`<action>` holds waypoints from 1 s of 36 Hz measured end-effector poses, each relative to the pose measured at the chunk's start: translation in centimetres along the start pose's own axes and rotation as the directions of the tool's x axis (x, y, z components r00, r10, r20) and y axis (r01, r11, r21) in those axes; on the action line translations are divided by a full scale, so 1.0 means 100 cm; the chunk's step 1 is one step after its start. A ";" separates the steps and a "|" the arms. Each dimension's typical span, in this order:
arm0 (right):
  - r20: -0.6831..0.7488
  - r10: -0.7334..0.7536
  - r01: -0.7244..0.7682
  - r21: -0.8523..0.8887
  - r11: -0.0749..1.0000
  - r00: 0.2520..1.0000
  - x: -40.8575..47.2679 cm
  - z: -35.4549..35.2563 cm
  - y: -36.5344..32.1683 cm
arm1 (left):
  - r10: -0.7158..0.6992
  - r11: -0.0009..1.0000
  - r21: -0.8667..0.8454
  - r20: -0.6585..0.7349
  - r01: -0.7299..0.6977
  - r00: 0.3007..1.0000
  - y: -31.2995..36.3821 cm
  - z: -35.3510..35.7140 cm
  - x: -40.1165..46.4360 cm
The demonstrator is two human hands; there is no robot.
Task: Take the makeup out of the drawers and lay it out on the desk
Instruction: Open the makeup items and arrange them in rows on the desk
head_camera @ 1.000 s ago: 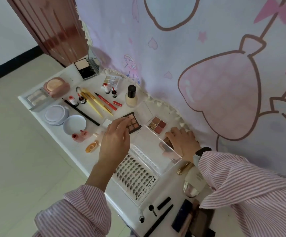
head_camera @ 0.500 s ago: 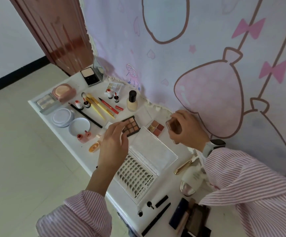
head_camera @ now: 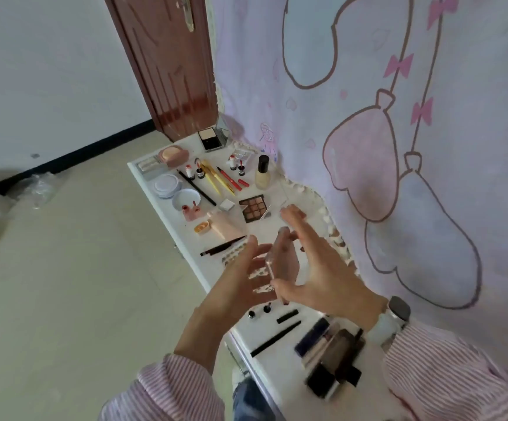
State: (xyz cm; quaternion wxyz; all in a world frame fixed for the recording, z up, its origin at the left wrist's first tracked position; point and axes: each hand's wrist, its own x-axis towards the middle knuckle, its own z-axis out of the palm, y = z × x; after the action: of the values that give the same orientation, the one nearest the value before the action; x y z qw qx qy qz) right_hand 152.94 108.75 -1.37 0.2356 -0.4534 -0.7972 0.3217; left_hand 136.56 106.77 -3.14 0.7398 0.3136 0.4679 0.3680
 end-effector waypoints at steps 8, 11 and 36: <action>0.105 -0.058 0.056 0.022 0.998 0.993 -0.098 0.028 -0.016 | -0.053 0.990 -0.121 0.126 0.069 0.991 -0.072 0.032 -0.073; 0.169 -0.034 0.025 0.050 0.998 0.985 -0.127 0.036 -0.011 | -0.093 0.982 -0.157 0.079 0.104 0.993 -0.099 0.040 -0.088; 0.265 0.278 -0.371 0.422 0.827 0.923 -0.205 0.062 -0.051 | 0.161 0.959 -0.150 -0.404 -0.239 0.900 -0.157 0.067 -0.162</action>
State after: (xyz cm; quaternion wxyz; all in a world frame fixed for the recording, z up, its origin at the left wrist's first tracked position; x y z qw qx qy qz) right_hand 155.71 87.08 -3.62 0.2008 -0.4798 -0.6265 0.5804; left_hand 142.02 84.01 -5.93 0.6178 0.2069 0.5318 0.5411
